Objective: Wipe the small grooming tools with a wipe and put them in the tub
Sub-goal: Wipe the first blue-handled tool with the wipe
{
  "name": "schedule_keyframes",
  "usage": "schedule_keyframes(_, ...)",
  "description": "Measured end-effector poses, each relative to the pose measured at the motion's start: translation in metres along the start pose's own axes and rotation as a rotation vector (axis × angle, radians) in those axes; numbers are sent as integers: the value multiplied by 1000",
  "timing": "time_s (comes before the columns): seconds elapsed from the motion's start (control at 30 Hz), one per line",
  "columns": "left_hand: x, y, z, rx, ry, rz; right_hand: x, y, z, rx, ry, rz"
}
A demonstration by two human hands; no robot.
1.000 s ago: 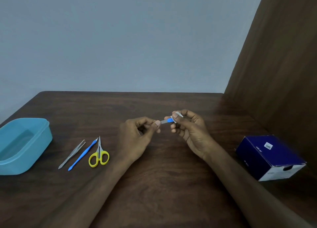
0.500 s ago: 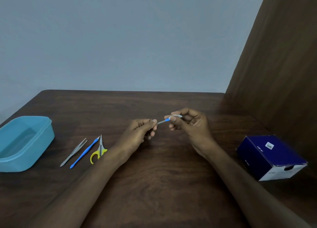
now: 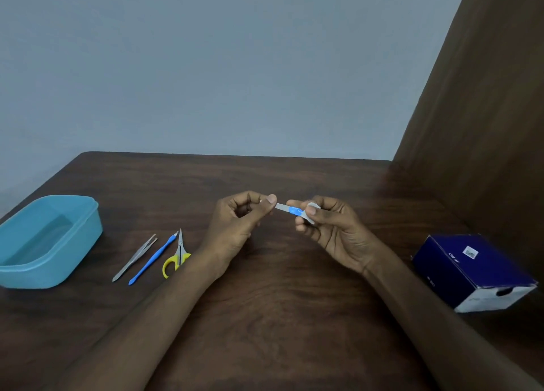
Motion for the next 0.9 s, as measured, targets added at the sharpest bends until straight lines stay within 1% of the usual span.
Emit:
schedule_keyframes(0.13, -2, 3, -1, 50, -18, 52, 6, -10, 4, -34, -36, 21)
schedule_keyframes(0.37, -5, 13, -2, 147, -76, 79, 8, -19, 9, 59, -27, 211)
schedule_keyframes(0.5, 1, 17, 1, 182, -128, -15, 7, -16, 12, 129, 63, 282)
schedule_keyframes(0.6, 4, 15, 8, 130, -148, -128, 7, -16, 12, 152, 122, 333)
schedule_keyframes(0.7, 10, 12, 19, 88, -184, -282, 17, -11, 10, 155, 100, 394)
schedule_keyframes(0.8, 16, 15, 25, 132, -188, -345, 17, -1, 8, 221, 120, 414)
schedule_keyframes(0.9, 22, 19, 32, 202, -195, -401, 14, 0, 12, 264, 147, 493)
Point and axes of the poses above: each hand's wrist, its own z-axis away from the middle knuckle, its own y-axis out of the back of the hand, x = y × z, the point moved 9 cm from there along -z, towards the middle knuckle
